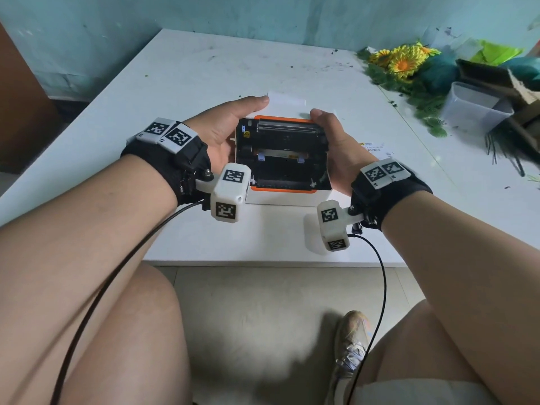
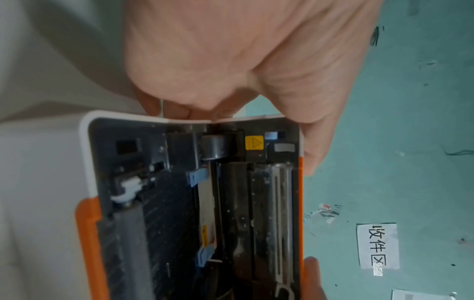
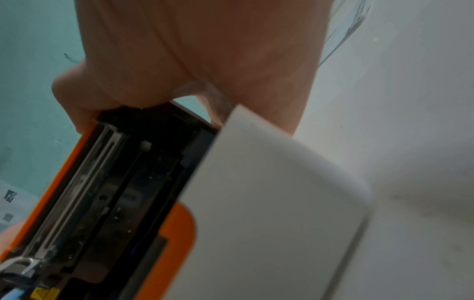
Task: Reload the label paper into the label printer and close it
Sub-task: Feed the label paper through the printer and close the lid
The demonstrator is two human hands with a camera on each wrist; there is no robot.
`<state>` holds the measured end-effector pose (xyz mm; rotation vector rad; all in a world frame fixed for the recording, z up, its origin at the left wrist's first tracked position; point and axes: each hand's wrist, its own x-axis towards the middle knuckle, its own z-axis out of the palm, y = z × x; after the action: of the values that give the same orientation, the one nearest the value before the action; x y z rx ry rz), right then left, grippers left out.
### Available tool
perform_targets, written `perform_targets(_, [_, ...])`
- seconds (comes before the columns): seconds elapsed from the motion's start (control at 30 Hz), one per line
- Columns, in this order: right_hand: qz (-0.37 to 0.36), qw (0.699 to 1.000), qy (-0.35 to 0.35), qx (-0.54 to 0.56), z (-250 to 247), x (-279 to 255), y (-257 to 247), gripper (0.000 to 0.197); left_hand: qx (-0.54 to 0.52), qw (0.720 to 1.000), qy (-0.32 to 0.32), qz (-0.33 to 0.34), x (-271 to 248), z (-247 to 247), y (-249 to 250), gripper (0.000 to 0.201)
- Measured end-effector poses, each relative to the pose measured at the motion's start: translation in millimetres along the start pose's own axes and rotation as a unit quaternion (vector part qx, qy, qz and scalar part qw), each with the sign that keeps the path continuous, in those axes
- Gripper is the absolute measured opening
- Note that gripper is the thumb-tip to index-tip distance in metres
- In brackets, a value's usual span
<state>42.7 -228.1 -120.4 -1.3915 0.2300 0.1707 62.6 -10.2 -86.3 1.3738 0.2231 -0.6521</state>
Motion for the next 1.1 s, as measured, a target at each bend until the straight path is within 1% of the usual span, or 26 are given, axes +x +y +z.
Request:
perform_targets(0.1, [0.002,1.000,-0.002,-0.004,0.9,0.0,0.4,0.044,-0.007,1.000,-0.007,0.007,-1.8,-0.2,-0.5,0.072])
perform_targets(0.23, [0.003,1.000,-0.001,-0.007,0.7,0.2,1.3,0.050,-0.016,1.000,-0.020,0.015,1.2,-1.3,-1.9,0.073])
perform_targets(0.4, [0.000,1.000,0.004,-0.012,1.3,-1.6,0.9,0.043,-0.025,0.999,-0.035,0.016,4.0,-3.4,-2.6,0.073])
perform_targets(0.53, [0.004,1.000,0.014,-0.016,2.5,-4.1,-0.6,0.043,-0.028,0.999,-0.025,0.025,6.0,-2.4,-1.3,0.069])
perform_targets(0.6, [0.006,1.000,0.021,-0.021,3.6,-5.4,-1.4,0.042,-0.024,0.999,-0.031,0.019,7.2,-2.5,-1.9,0.076])
perform_targets(0.67, [0.008,0.999,0.026,-0.022,4.7,-6.9,-2.0,0.039,-0.024,0.999,-0.031,0.023,8.5,-3.1,-2.2,0.080])
perform_targets(0.73, [0.009,0.999,0.026,-0.024,5.6,-8.4,-2.5,0.038,-0.025,0.999,-0.029,0.024,8.2,-2.5,-2.5,0.075])
perform_targets(0.8, [0.011,0.999,0.024,-0.024,5.7,-9.7,-3.0,0.039,-0.026,0.999,-0.027,0.029,8.2,-0.9,-3.2,0.066])
perform_targets(0.93, [0.017,0.999,0.025,-0.031,6.6,-11.2,-4.0,0.041,-0.028,0.999,-0.018,0.031,9.2,-0.1,-3.2,0.073])
perform_targets(1.1, [0.020,0.999,0.019,-0.035,6.4,-11.5,-3.9,0.043,-0.012,1.000,-0.018,0.016,7.7,-1.6,-3.2,0.079])
